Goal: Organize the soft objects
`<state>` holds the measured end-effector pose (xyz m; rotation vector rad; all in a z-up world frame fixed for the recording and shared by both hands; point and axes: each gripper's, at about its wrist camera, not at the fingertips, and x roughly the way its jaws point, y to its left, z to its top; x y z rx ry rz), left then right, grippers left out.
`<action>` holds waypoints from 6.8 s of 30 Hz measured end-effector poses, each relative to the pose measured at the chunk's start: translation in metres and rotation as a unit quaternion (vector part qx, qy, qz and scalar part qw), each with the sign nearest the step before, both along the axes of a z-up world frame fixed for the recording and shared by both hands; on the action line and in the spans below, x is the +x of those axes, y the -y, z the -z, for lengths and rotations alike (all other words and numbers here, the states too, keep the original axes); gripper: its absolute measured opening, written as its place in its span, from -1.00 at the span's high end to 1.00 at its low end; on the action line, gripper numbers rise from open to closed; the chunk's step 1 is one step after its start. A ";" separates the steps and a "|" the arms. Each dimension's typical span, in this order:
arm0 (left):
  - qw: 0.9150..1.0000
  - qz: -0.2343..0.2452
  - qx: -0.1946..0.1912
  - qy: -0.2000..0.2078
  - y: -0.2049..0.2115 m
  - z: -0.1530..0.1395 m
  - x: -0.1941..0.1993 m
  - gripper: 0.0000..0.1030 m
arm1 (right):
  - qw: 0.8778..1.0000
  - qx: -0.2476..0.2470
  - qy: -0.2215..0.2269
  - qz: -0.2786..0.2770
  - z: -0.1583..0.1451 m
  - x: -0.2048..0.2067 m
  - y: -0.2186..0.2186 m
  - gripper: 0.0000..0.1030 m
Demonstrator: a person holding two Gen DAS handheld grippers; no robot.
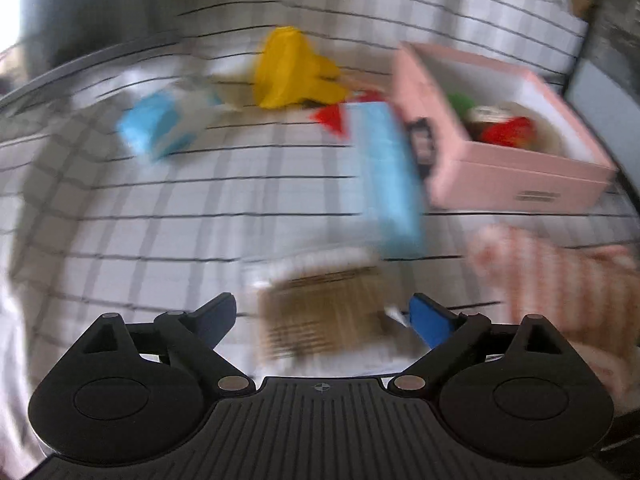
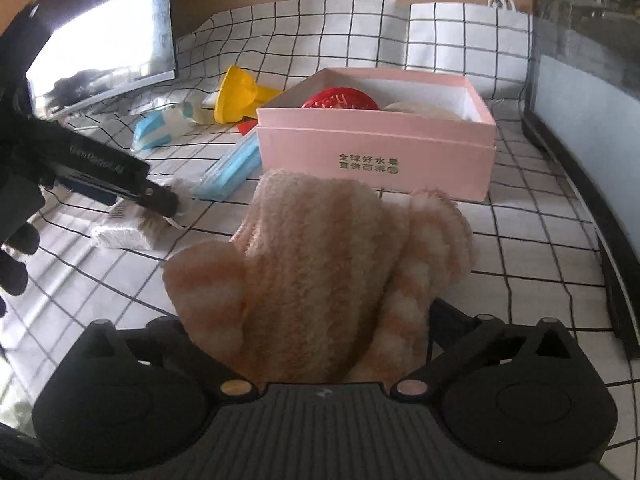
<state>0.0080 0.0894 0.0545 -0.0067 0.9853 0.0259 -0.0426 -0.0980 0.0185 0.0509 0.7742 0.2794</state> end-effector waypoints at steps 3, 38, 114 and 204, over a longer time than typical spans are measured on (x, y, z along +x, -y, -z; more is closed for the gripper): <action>0.999 -0.016 -0.043 -0.021 -0.009 0.007 0.010 -0.88 | 1.000 0.014 -0.013 -0.003 -0.002 0.003 0.004 -1.00; 0.975 0.218 -0.049 0.004 -0.046 -0.017 -0.037 -0.42 | 0.998 -0.027 -0.009 0.061 -0.079 0.043 -0.007 0.31; 0.984 0.073 -0.154 0.054 0.008 0.009 0.170 -0.48 | 0.989 -0.115 0.014 0.094 -0.076 0.022 -0.052 -0.32; 0.975 0.032 -0.219 0.000 -0.035 -0.021 -0.019 0.61 | 0.998 -0.003 -0.060 0.017 -0.050 0.073 -0.019 0.32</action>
